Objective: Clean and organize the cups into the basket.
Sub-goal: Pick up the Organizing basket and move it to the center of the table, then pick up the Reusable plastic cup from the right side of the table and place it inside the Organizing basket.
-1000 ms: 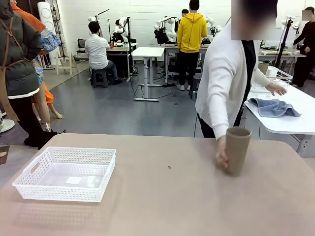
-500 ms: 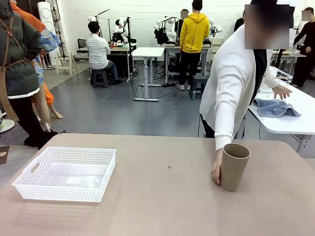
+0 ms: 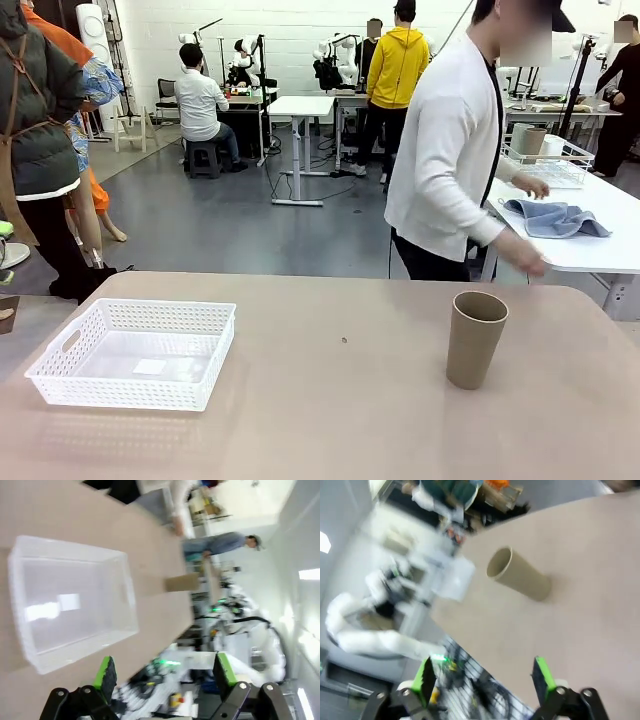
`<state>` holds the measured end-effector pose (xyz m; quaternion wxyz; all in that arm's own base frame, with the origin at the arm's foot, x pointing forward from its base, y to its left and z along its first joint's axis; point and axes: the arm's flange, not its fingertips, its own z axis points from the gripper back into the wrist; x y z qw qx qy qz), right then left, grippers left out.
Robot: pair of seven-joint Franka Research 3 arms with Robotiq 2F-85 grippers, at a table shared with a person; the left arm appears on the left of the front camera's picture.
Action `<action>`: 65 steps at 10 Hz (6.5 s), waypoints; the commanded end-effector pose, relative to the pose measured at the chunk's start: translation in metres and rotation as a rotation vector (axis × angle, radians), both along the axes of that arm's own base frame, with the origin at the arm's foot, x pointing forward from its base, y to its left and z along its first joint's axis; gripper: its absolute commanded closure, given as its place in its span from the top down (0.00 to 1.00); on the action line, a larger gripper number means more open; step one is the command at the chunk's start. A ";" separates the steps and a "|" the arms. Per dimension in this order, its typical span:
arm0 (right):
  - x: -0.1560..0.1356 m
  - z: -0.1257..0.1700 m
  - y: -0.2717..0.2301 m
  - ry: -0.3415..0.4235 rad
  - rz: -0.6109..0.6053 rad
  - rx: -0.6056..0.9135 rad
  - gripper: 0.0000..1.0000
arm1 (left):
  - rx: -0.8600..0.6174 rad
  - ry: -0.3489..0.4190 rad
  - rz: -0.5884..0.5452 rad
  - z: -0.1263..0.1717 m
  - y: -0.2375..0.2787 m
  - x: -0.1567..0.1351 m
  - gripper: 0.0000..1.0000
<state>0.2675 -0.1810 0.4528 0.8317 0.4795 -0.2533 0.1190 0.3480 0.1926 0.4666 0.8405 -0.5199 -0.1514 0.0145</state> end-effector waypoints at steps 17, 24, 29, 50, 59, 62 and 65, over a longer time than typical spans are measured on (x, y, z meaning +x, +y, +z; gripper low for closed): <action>0.107 -0.091 0.088 -0.427 0.571 -0.279 1.00 | 1.193 0.085 -0.097 -0.019 -0.094 0.036 1.00; 0.154 -0.119 0.122 -0.614 0.642 -0.211 1.00 | 1.286 0.096 -0.169 -0.015 -0.107 0.032 1.00; 0.203 -0.129 0.135 -0.704 0.603 -0.350 1.00 | 1.316 0.100 -0.180 -0.021 -0.110 0.023 1.00; 0.238 -0.160 0.163 -0.830 0.724 -0.093 1.00 | 1.093 0.005 -0.365 -0.037 -0.105 0.050 1.00; 0.248 -0.192 0.201 -0.832 0.807 -0.044 1.00 | 1.095 0.078 -0.407 -0.054 -0.112 0.062 1.00; 0.251 -0.196 0.216 -0.827 0.845 -0.048 1.00 | 1.100 0.139 -0.452 -0.068 -0.116 0.068 1.00; 0.252 -0.198 0.218 -0.832 0.834 -0.051 1.00 | 1.111 0.149 -0.477 -0.074 -0.120 0.067 1.00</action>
